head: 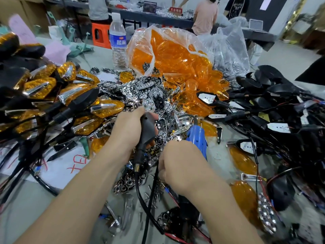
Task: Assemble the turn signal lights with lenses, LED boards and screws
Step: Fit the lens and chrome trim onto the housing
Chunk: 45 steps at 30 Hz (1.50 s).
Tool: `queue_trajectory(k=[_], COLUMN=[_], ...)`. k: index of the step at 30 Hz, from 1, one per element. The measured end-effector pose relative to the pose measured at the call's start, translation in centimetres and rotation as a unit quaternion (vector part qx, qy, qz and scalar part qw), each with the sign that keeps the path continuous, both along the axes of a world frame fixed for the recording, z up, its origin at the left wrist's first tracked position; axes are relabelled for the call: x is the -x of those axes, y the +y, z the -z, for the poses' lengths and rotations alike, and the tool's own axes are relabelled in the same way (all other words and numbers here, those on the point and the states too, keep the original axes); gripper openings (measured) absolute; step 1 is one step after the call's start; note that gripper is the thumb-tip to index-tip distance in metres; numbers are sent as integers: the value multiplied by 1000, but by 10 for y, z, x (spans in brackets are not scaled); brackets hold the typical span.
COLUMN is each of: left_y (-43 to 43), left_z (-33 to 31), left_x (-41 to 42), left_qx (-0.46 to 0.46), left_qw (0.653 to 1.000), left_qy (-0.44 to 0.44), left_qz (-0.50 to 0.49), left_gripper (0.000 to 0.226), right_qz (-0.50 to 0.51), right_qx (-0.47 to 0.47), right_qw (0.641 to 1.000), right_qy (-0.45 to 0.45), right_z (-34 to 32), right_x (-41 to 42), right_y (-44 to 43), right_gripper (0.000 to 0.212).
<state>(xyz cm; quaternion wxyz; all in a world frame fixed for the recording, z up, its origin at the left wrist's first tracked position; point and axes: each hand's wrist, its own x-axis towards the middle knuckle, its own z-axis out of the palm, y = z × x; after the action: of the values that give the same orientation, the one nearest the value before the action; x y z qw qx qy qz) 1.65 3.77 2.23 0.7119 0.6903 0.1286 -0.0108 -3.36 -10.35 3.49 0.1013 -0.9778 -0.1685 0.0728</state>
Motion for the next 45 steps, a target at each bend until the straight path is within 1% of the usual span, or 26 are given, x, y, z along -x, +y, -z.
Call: queue_trajectory(k=[4,7,8,9,10,12,14,16,19,22,26,30,34,37,39,42,45], left_y=[-6,-7,-8,-9,-10,-15,-21,-26,-29,-30,-31,-33,-36,-37,-36,-36,-35], left_z=[2,3,3,4,4,4,5,5,6,5,2,-1,-4,-4,-3,0,5], left_x=[0,-1,-1,-2,-1,0,2,4,5,7,10,12,15,16,15,12,10], left_qx=[-20,-50,-69,-91,-111,-135,-157,-178,-183,-201,-241,-249,-255,-256,-257,-239,-223], left_qw=[1000,999,998,996,994,990,987,983,981,977,966,961,959,960,961,967,973], left_qy=[-12,-6,-6,-9,-15,-33,-43,-48,-65,-70,-94,-117,-120,-104,-93,-82,-61], left_qz=[13,12,10,8,6,8,14,14,15,10,14,30,41,39,30,30,20], left_gripper=[45,42,39,37,34,32,31,31,40,45,48,43,49,50,48,50,44], right_qz=[-1,4,20,50,89,158,182,176,158,153,165,173,172,164,162,159,169], right_qx=[-10,-22,-46,-90,-150,-297,-419,-487,-544,-608,-635,-673,-684,-686,-681,-657,-621], right_qw=[1000,999,998,994,984,941,890,855,824,778,752,714,703,701,705,732,766], right_qy=[-27,-29,-28,-25,-25,-29,-16,-4,7,49,63,85,92,105,113,85,13], right_z=[-3,-3,-3,-4,-6,-6,-4,-2,0,3,10,8,8,8,9,12,13], right_x=[2,3,2,-2,-6,-14,-18,-19,-20,-22,-25,-26,-26,-26,-26,-26,-24], right_y=[-1,-2,-4,-7,-12,-21,-27,-28,-26,-23,-17,-19,-21,-20,-20,-19,-15], right_gripper=[10,13,16,17,18,23,27,25,21,18,23,30,23,27,31,25,16])
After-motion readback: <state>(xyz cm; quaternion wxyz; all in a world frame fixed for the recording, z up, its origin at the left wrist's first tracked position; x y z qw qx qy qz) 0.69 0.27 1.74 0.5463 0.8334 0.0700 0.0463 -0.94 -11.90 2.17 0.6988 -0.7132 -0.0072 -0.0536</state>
